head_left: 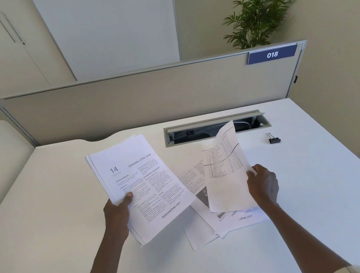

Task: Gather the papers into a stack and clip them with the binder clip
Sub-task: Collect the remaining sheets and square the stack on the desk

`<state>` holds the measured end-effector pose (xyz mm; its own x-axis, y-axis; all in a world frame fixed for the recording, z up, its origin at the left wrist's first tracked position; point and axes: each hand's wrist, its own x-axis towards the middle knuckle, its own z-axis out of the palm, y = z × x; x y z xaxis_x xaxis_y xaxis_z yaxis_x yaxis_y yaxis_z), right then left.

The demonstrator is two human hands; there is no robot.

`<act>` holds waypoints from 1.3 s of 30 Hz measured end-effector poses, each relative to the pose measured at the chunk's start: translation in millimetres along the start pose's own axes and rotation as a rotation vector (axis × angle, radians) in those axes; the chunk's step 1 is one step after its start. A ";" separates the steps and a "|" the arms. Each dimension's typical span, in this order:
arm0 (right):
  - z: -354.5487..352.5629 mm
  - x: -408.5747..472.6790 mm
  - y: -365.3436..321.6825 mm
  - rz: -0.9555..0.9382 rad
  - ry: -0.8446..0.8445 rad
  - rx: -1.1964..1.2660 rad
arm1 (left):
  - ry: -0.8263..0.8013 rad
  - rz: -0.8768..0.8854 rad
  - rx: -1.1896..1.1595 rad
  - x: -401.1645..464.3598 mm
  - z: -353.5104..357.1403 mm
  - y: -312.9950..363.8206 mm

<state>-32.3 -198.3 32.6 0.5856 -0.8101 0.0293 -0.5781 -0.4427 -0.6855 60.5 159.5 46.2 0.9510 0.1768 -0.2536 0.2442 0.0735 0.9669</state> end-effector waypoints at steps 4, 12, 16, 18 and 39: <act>-5.7 2.7 -10.0 -0.074 0.024 0.023 | 0.022 -0.002 0.091 6.3 1.7 -6.6; -24.4 5.7 -38.1 -0.196 -0.018 0.259 | 0.010 0.008 0.170 8.5 8.4 -8.1; -28.8 10.8 -44.3 -0.087 -0.165 0.431 | -0.031 0.008 0.150 6.3 11.7 -7.6; -30.0 7.8 -49.6 -0.055 -0.262 0.490 | -0.057 -0.004 0.130 4.1 14.6 -6.9; -1.9 -34.0 -75.1 -0.061 -0.581 0.531 | -0.455 -0.152 -0.134 -36.8 44.5 21.4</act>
<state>-9.9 -138.2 84.5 0.8952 -0.3947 -0.2067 -0.2726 -0.1182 -0.9548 39.2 110.8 77.4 0.9002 -0.2902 -0.3247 0.3880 0.1961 0.9006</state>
